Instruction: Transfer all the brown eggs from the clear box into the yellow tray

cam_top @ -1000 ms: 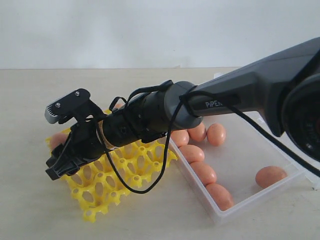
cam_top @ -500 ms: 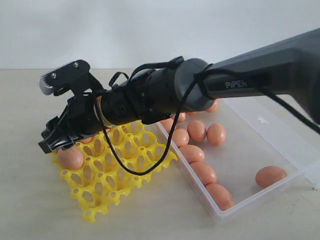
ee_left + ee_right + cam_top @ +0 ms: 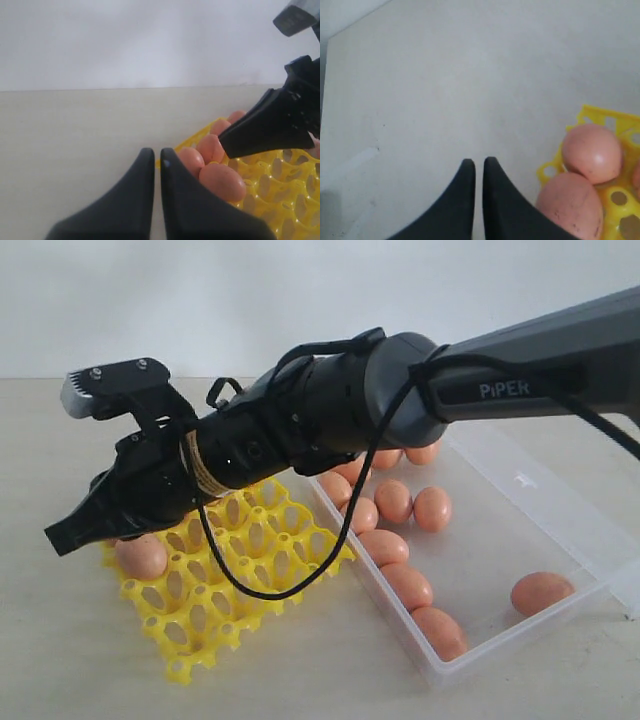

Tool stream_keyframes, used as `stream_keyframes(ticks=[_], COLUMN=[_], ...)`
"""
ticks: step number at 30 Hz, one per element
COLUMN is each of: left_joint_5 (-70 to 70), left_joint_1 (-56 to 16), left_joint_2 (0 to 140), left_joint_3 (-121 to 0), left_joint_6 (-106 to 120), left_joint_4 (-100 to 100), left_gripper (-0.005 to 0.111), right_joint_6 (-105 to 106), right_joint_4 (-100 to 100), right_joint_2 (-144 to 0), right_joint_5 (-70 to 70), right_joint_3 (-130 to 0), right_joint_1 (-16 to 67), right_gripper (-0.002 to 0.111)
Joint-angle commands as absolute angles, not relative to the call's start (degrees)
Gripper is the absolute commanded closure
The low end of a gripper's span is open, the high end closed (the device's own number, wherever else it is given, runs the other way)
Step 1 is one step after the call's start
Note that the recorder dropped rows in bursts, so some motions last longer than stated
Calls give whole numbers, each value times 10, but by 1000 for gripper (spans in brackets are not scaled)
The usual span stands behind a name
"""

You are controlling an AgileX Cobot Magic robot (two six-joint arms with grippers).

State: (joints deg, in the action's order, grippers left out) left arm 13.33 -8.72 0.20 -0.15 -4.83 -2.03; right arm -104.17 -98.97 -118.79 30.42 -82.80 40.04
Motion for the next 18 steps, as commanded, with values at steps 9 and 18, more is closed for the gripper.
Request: stream_keyframes(ticks=[9,18], left_joint_5=[129,129], left_joint_1=[-86,-86], left_joint_2=[0,0], left_joint_3=[0,0], left_joint_6=[-49,-49], left_joint_4=[-20,-20], left_gripper=[103,103], right_joint_6=[-1046,-1042], right_joint_4=[-999,-999], right_joint_2=[-1181,-1181], right_joint_5=[187,181], right_joint_3=[-738,-739], right_joint_1=[399,399], right_gripper=[109,109])
